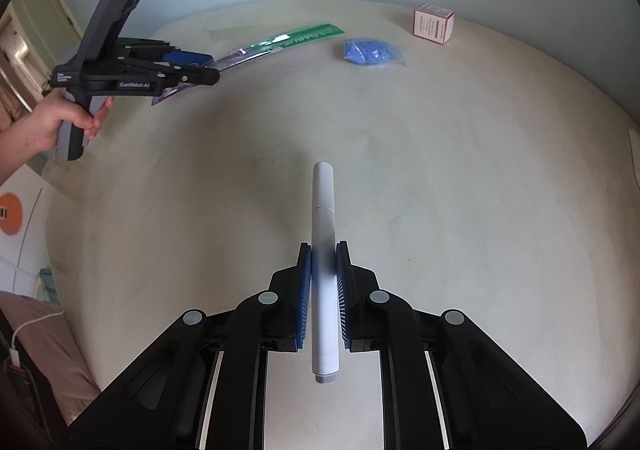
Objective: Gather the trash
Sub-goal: 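Carry the toothbrush pack and marker to the green bin and open both tools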
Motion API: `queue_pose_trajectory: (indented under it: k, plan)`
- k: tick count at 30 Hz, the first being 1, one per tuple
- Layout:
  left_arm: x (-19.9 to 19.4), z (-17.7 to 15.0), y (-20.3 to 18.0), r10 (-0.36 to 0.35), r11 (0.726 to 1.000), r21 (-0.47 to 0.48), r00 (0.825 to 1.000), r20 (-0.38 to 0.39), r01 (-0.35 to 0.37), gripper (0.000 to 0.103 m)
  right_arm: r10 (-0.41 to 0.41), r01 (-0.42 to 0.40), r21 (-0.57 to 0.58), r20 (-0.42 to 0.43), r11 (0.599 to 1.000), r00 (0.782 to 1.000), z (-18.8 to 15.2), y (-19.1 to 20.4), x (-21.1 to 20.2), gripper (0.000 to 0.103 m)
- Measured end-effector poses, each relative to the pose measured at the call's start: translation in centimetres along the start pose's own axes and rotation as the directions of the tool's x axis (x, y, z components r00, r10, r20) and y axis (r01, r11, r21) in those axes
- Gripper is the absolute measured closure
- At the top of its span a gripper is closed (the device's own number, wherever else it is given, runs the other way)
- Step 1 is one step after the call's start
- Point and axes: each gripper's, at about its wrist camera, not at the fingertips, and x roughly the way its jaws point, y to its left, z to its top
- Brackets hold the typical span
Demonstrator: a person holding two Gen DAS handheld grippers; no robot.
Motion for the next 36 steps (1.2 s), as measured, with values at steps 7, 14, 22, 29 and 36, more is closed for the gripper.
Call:
queue_pose_trajectory:
  k: [7,14,22,29,36]
  plan:
    - [-4.8,0.5,-3.3,-0.01,0.999,0.04,0.998,0.066,0.007,0.063,-0.037,0.035,0.03,0.087,0.999,0.996,-1.6,-0.5,-4.3,0.089]
    - [-8.1,1.5,-10.4,-0.066,0.983,0.177,0.992,0.108,0.046,0.063,-0.105,0.09,0.102,0.16,0.991,0.981,-6.1,-1.1,-9.6,0.089]
    - [-9.0,0.5,-22.7,-0.23,0.906,0.379,0.971,0.063,0.19,0.063,-0.237,0.175,0.288,0.196,0.941,0.952,-16.6,-1.6,-16.8,0.089]
    - [-8.8,-3.1,-34.4,-0.387,0.762,0.538,0.92,-0.068,0.36,0.063,-0.376,0.248,0.517,0.157,0.819,0.913,-29.2,-0.6,-22.2,0.089]
    - [-9.3,-8.7,-44.8,-0.455,0.564,0.678,0.863,-0.221,0.471,0.063,-0.465,0.285,0.694,0.081,0.661,0.882,-41.3,2.1,-25.7,0.089]
